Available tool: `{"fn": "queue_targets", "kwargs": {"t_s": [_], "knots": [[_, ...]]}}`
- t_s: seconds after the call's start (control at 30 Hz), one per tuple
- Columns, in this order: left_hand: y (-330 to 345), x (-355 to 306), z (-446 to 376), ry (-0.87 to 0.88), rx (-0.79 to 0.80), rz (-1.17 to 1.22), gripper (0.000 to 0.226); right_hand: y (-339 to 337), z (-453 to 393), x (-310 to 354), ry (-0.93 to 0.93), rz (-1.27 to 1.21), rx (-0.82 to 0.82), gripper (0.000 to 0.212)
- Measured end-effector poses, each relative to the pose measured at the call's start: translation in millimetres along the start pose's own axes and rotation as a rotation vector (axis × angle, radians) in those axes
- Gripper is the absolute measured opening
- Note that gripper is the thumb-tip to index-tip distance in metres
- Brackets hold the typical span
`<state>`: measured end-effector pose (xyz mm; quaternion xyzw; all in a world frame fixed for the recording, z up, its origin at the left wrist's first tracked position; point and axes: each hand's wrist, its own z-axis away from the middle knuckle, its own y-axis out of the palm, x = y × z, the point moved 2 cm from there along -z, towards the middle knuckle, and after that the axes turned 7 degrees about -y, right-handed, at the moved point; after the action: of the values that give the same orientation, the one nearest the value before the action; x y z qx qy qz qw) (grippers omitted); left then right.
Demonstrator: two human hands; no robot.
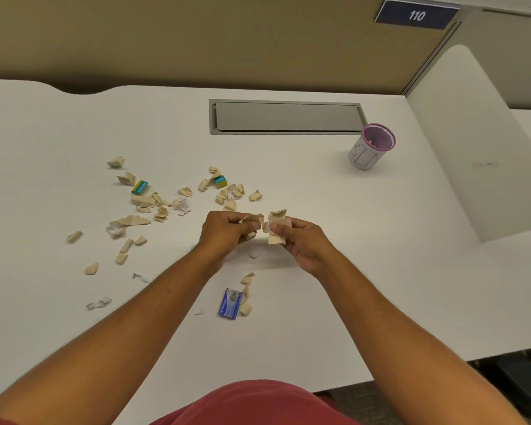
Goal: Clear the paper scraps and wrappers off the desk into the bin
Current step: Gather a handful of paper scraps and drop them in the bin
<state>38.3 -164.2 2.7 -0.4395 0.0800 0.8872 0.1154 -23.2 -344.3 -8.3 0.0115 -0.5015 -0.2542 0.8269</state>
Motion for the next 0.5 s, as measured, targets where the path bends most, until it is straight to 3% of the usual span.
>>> {"fn": "queue_targets", "kwargs": {"t_s": [0.3, 0.5], "knots": [[99.9, -51.8, -31.6, -0.058, 0.119, 0.208, 0.008, -80.4, -22.3, 81.4, -0.044, -0.163, 0.002, 0.014], [187.9, -113.6, -71.7, -0.073, 0.171, 0.270, 0.013, -139.7, -64.8, 161.8, -0.164, -0.172, -0.059, 0.017]]}}
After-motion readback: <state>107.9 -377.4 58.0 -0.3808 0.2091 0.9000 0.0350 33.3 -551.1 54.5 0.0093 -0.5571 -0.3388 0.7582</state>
